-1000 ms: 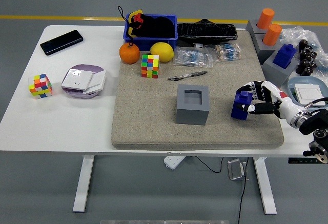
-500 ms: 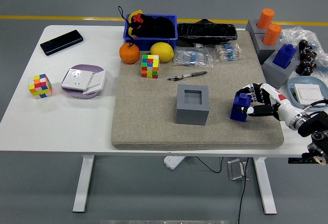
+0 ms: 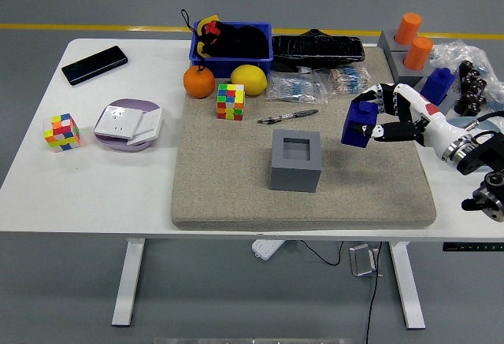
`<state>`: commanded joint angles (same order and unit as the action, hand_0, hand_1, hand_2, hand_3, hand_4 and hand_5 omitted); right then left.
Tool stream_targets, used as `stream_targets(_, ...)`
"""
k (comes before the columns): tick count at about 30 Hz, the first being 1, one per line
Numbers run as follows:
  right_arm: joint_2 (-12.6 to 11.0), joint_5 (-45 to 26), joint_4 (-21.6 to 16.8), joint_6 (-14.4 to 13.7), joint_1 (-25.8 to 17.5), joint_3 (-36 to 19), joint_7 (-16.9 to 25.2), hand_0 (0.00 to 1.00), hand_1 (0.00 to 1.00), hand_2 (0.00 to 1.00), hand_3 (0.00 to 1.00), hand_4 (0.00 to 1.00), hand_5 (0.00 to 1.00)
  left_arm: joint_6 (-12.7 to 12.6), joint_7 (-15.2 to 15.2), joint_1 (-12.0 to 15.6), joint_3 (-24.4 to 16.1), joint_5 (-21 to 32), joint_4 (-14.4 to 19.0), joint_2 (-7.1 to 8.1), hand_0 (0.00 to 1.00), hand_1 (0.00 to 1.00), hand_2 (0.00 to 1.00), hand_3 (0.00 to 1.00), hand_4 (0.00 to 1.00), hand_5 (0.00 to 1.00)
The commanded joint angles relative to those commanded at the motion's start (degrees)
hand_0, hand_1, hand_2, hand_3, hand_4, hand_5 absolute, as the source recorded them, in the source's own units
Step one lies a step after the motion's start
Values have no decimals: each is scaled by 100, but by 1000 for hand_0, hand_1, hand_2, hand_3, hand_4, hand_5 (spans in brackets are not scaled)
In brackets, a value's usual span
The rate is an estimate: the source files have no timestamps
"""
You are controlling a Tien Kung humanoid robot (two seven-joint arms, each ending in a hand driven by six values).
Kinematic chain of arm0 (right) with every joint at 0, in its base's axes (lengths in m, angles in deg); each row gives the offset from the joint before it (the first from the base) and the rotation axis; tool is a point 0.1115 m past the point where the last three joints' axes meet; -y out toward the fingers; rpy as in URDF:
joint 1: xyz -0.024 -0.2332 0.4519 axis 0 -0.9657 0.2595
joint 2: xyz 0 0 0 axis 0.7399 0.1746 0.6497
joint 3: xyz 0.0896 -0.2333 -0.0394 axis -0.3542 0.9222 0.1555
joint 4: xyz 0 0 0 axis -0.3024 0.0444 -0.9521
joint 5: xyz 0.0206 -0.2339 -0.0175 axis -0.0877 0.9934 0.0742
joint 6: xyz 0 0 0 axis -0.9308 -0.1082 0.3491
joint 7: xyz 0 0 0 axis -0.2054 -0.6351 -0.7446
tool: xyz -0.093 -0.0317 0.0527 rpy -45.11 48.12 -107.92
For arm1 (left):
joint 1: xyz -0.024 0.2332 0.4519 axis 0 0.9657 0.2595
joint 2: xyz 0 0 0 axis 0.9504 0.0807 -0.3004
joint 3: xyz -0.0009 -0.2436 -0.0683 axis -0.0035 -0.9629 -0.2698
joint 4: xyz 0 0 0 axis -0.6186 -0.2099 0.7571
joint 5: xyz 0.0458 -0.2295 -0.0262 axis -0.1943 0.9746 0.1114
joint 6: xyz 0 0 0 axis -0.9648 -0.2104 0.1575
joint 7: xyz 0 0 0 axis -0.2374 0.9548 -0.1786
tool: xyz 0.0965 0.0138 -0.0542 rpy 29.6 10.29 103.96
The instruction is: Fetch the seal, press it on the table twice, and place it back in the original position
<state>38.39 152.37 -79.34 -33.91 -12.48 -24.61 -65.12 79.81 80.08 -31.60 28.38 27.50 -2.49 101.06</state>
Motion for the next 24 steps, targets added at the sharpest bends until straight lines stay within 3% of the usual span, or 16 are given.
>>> stream_targets(17, 421, -190, 27, 67, 509, 856, -23, 596, 469, 474, 528, 751, 2, -6, 4, -20, 83, 48, -1, 32, 723, 696, 683, 757, 712, 242)
stream_targets(24, 608, -161, 288, 98, 639, 1132, 6, 595, 468, 473, 529, 748, 2, 1, 3, -37, 45, -12, 15, 21, 723, 696, 683, 757, 712, 241)
